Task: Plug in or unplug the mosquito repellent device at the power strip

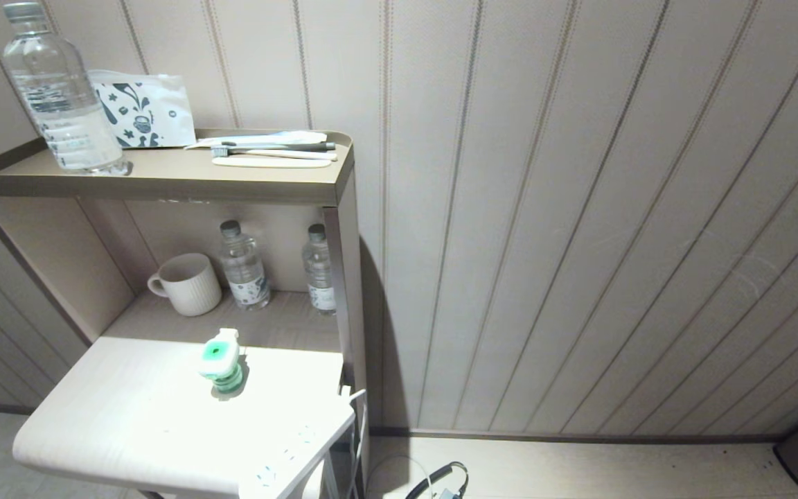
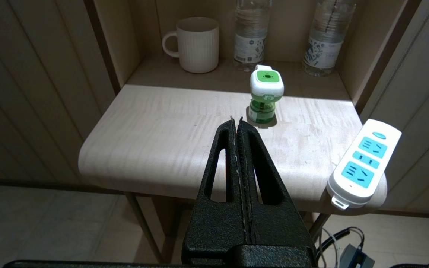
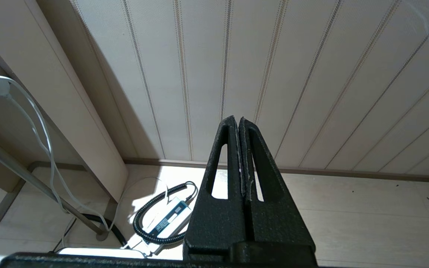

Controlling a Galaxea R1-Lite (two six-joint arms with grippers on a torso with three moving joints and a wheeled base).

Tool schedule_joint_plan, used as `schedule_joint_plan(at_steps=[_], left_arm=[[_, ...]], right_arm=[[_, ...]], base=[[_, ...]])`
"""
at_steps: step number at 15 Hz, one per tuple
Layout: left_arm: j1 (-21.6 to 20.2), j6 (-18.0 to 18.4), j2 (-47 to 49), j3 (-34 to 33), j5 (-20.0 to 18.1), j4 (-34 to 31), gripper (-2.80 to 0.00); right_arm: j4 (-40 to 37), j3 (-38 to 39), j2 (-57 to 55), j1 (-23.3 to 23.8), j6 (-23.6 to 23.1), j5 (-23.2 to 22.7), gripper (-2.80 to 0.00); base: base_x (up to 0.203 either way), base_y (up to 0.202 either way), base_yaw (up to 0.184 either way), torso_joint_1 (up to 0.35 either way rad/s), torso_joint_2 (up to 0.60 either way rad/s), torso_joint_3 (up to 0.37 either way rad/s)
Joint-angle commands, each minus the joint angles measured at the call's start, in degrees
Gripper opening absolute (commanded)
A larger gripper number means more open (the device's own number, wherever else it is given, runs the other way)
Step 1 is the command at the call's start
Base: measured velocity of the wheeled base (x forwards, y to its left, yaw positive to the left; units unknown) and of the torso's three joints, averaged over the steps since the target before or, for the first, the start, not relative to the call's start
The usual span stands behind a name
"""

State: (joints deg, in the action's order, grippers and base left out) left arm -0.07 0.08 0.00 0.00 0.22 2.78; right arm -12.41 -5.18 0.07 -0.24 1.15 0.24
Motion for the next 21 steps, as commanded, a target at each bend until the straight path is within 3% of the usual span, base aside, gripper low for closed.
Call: schedule_joint_plan(at_steps=[1,12,21], left_arm=[[0.0,0.0,0.1,0.0,0.0,0.0,-2.80],[0.0,0.0,0.1,0.0,0.0,0.0,-2.80],[0.0,0.0,0.1,0.0,0.0,0.0,-2.80]], right_arm=[[-0.1,0.0,-0.1,0.0,0.1,0.0,-2.80],[-0.1,0.0,-0.1,0.0,0.4,0.0,-2.80],[-0.1,0.0,-0.1,0.0,0.3,0.0,-2.80]], base=[[0.000,0.000,0.000,0.000,0.00,0.000],[0.000,0.000,0.000,-0.005,0.01,0.007],[0.000,0.000,0.000,-0.121,0.28,0.145]])
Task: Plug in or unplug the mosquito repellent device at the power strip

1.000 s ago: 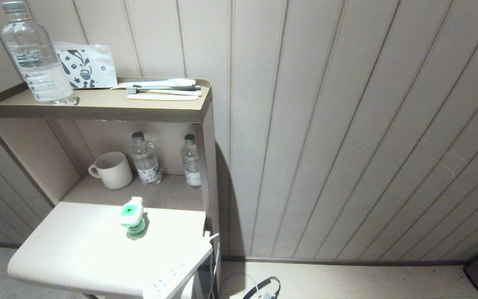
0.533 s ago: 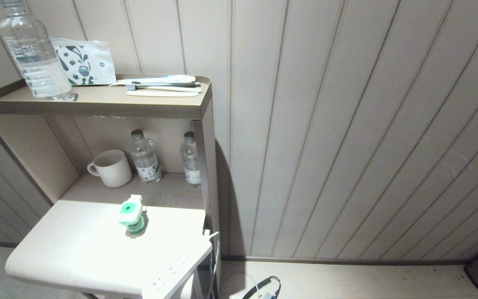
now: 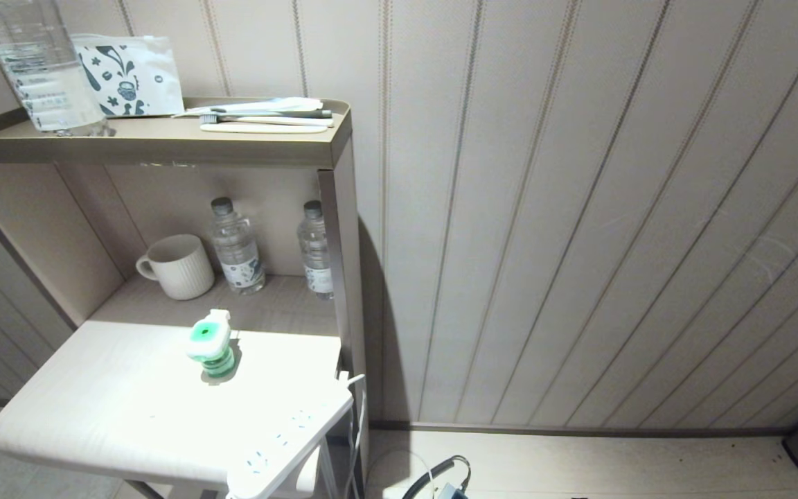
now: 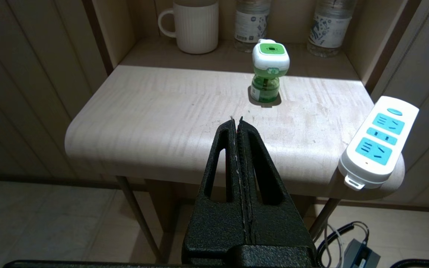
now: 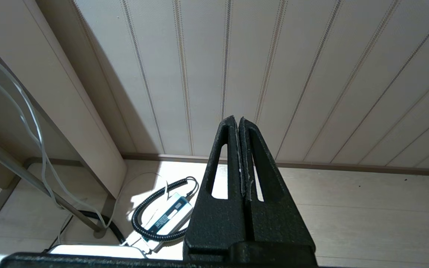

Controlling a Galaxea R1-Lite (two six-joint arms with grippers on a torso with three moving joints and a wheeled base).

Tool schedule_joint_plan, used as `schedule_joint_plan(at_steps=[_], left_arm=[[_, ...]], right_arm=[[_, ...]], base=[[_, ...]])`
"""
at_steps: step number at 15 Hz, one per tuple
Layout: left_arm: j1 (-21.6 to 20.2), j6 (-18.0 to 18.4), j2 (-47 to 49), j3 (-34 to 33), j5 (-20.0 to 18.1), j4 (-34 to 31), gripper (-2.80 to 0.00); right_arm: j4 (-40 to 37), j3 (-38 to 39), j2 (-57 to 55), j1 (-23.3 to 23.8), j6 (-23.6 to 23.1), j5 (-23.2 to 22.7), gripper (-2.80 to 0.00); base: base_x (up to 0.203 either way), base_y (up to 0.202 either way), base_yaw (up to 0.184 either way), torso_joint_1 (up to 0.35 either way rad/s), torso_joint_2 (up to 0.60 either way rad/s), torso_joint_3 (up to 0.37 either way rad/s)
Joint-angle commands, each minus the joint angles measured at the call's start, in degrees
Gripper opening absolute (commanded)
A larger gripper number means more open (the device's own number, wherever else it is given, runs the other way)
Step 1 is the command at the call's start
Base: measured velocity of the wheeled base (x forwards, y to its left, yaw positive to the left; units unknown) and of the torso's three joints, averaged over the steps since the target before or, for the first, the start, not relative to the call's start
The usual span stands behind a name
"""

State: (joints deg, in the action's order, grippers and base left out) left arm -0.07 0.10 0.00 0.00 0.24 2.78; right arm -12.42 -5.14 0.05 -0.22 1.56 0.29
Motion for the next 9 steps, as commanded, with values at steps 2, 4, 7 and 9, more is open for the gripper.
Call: schedule_joint_plan(at_steps=[2,4,7,9], left_arm=[[0.0,0.0,0.1,0.0,0.0,0.0,-2.80],[0.0,0.0,0.1,0.0,0.0,0.0,-2.80],[0.0,0.0,0.0,0.0,0.0,0.1,-2.80],[0.0,0.0,0.1,0.0,0.0,0.0,-2.80]], right_arm=[[-0.1,0.0,0.0,0.0,-0.1,0.0,-2.80],[-0.1,0.0,0.0,0.0,-0.1,0.0,-2.80],[-0.1,0.0,0.0,0.0,-0.1,0.0,-2.80],[-0.1,0.0,0.0,0.0,-0.1,0.0,-2.80]], base=[[0.000,0.000,0.000,0.000,0.00,0.000],[0.000,0.000,0.000,0.000,0.00,0.000],[0.000,0.000,0.000,0.000,0.00,0.000],[0.000,0.000,0.000,0.000,0.00,0.000]])
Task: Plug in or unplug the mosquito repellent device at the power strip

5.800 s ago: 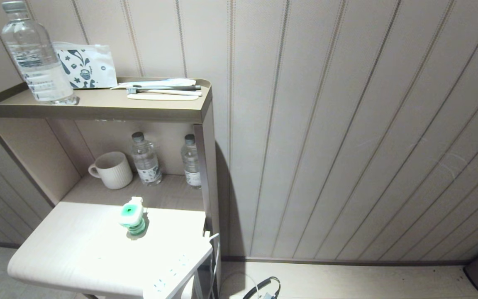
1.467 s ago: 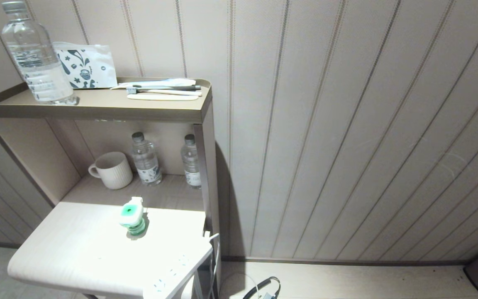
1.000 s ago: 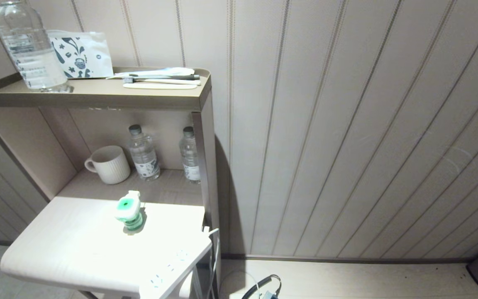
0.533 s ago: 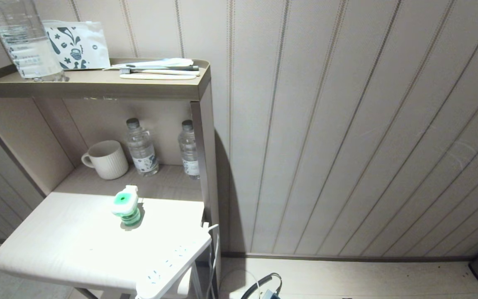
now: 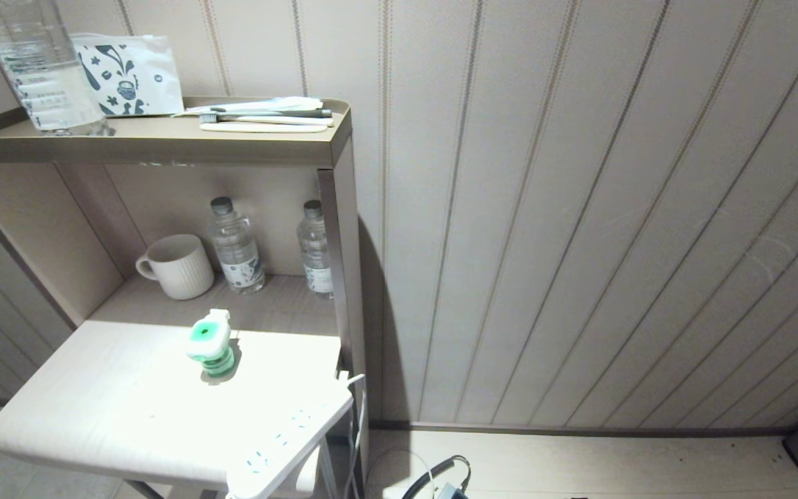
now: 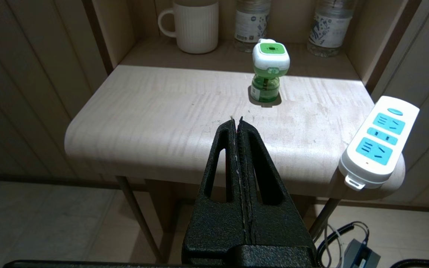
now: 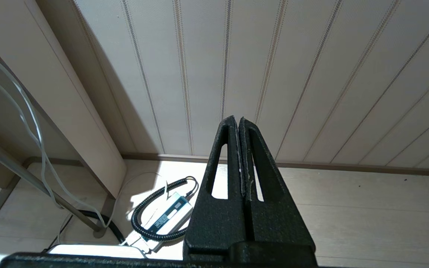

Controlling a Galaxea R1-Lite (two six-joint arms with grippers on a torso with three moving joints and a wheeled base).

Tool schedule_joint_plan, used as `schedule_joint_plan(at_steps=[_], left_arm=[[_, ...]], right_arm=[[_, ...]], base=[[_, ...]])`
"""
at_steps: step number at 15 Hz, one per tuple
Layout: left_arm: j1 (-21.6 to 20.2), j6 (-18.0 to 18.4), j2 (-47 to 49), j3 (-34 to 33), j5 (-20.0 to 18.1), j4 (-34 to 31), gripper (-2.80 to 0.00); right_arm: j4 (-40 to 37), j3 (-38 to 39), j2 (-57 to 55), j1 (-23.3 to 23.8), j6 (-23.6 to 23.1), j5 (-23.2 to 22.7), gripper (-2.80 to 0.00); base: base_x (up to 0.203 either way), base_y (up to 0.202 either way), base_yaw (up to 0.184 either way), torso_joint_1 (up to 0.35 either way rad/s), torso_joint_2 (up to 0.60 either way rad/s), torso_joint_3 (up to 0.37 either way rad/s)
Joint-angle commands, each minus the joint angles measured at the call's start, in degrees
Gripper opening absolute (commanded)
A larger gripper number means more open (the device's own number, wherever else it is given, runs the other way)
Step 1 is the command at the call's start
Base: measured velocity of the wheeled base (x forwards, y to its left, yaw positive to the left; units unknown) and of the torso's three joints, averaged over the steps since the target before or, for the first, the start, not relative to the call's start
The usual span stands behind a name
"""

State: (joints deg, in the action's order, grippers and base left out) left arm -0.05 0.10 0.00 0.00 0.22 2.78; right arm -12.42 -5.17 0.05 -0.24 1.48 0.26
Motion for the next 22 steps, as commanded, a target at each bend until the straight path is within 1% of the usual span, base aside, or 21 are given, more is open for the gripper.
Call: schedule_joint_plan(at_steps=[1,3,5,22], left_arm=[[0.0,0.0,0.1,0.0,0.0,0.0,-2.80],[0.0,0.0,0.1,0.0,0.0,0.0,-2.80],[0.0,0.0,0.1,0.0,0.0,0.0,-2.80],[0.0,0.0,0.1,0.0,0.0,0.0,-2.80]], right_arm=[[-0.1,0.0,-0.1,0.0,0.0,0.0,-2.80],[-0.1,0.1,-0.1,0.0,0.0,0.0,-2.80],[-0.1,0.0,-0.1,0.0,0.0,0.0,-2.80],[-0.1,0.0,-0.1,0.0,0.0,0.0,-2.80]], base=[[0.000,0.000,0.000,0.000,0.00,0.000],[0.000,0.000,0.000,0.000,0.00,0.000],[0.001,0.133,0.004,-0.002,0.00,0.002],[0.000,0.190,-0.005,0.001,0.00,0.003]])
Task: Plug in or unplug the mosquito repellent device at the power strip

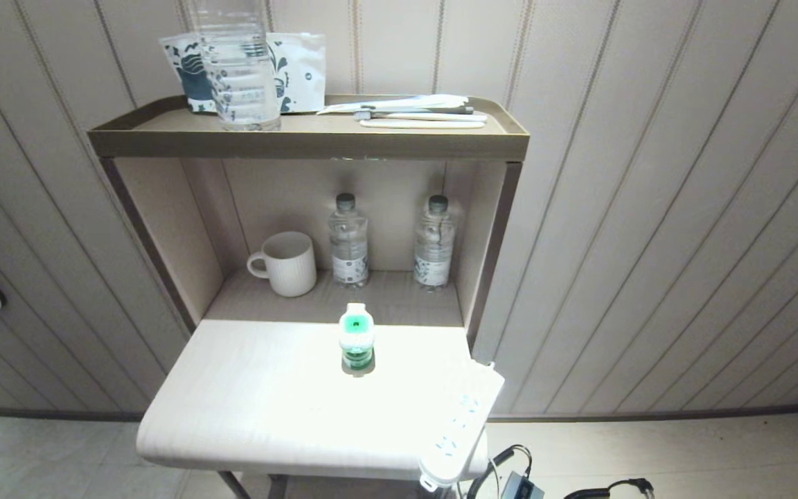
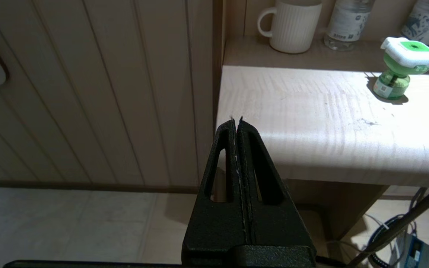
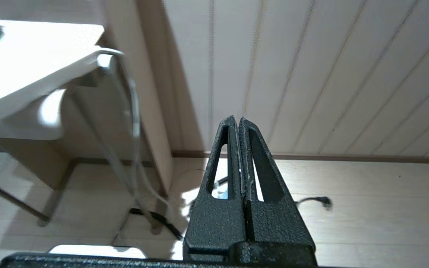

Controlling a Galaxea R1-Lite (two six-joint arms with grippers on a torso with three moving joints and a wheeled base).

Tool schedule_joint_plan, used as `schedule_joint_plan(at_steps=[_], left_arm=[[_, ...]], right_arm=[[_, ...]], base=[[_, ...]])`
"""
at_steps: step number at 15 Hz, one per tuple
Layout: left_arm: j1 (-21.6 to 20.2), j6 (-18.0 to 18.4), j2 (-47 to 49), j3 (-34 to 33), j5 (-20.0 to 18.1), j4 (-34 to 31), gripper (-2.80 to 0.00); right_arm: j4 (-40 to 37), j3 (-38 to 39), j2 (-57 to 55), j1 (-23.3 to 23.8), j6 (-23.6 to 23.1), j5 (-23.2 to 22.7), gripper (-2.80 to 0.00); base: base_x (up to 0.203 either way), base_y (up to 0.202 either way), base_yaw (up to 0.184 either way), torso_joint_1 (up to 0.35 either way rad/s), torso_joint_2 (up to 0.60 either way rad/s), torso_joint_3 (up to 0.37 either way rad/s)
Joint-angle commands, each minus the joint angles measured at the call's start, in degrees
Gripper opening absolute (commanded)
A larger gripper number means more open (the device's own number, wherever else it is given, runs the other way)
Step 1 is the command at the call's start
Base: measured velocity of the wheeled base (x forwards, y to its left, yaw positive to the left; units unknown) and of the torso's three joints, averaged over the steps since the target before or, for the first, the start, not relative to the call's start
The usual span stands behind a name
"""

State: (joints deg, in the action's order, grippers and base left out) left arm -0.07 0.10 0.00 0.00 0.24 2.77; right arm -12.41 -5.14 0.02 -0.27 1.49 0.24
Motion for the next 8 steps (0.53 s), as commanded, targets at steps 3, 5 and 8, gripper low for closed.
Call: schedule_joint_plan(at_steps=[3,5,8], left_arm=[[0.0,0.0,0.1,0.0,0.0,0.0,-2.80],[0.0,0.0,0.1,0.0,0.0,0.0,-2.80],[0.1,0.1,0.1,0.0,0.0,0.0,-2.80]], right_arm=[[-0.1,0.0,0.0,0.0,0.0,0.0,-2.80],[-0.1,0.0,0.0,0.0,0.0,0.0,-2.80],[-0.1,0.0,0.0,0.0,0.0,0.0,-2.80]], base=[[0.000,0.184,-0.004,0.001,0.00,0.001],[0.000,0.190,-0.007,0.003,0.00,0.003],[0.000,0.189,-0.005,0.005,0.00,0.001]])
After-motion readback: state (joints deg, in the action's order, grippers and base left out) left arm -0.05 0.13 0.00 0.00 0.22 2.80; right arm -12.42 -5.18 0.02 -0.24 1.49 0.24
